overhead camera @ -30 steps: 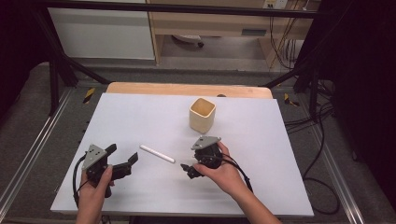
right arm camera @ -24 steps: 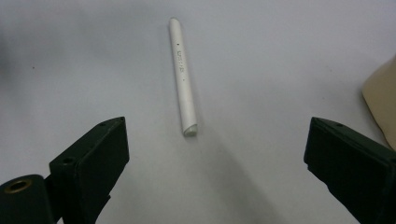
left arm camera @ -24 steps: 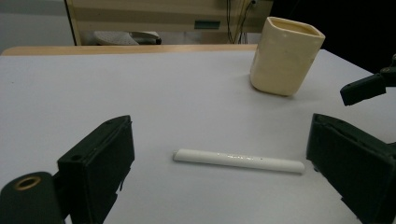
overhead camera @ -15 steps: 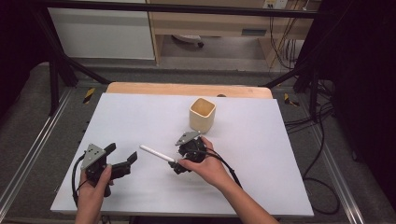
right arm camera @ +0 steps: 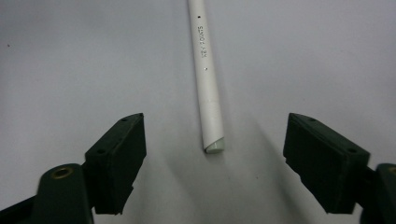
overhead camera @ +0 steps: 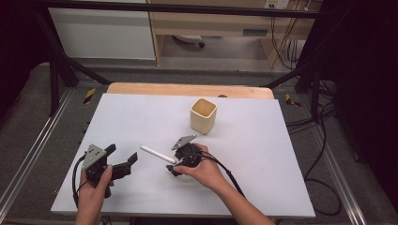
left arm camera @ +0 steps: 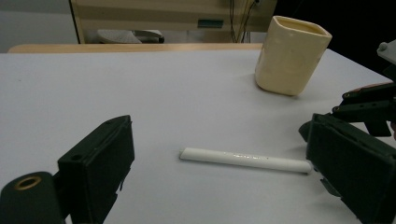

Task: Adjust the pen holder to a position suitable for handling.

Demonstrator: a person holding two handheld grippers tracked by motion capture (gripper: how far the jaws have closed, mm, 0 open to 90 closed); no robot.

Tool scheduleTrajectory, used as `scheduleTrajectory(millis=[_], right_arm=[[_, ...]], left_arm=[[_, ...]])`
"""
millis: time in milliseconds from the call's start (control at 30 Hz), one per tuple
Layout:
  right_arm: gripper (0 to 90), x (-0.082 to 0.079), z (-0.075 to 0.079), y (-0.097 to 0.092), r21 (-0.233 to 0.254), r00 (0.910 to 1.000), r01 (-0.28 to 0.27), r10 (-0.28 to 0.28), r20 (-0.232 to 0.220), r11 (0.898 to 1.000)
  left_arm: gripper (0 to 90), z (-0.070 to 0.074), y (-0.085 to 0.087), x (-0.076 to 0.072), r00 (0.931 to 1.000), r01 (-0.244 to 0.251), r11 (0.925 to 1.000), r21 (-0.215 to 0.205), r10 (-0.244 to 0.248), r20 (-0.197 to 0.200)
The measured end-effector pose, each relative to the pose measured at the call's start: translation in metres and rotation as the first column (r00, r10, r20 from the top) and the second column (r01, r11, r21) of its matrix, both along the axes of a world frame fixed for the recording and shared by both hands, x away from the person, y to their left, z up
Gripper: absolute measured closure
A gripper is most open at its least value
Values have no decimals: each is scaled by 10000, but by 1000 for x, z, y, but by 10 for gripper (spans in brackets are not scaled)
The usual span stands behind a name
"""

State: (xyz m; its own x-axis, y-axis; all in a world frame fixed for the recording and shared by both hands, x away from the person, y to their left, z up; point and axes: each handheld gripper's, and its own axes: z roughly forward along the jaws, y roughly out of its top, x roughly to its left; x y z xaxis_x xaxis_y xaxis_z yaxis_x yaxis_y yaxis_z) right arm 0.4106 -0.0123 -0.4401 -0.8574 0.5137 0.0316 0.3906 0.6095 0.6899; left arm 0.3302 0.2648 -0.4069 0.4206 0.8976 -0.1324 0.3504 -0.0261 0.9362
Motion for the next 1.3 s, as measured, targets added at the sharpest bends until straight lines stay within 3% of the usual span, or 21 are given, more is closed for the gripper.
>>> scheduleTrajectory(millis=[267, 333, 667, 933, 1167, 1300], right_arm=[[436, 0, -9, 10, 223, 9995, -277, 274, 147, 9994], [531, 2, -11, 13, 405, 9992, -331, 322, 231, 9986], [775, 8, -15, 22, 468, 9972, -515, 488, 562, 9976], [786, 6, -13, 17, 604, 9965, -698, 668, 509, 9957], [787, -8, -5, -11, 624, 9946, -811, 767, 694, 9948], [787, -19, -3, -34, 890, 9944, -772, 701, 796, 9930]], left_arm=[[81, 0, 0, 0, 10000, -22, 10000, 1, 22, 7], [81, 0, 0, 0, 10000, -30, 10000, 22, 30, -6], [82, 0, 0, 1, 10000, -47, 10000, 50, 47, -29], [83, 1, 0, -1, 10000, -74, 10000, 42, 74, 52], [83, 2, -8, 0, 9999, 12, 9999, 108, -13, 118], [83, 4, -26, 5, 9998, 113, 9999, -79, -111, 176]])
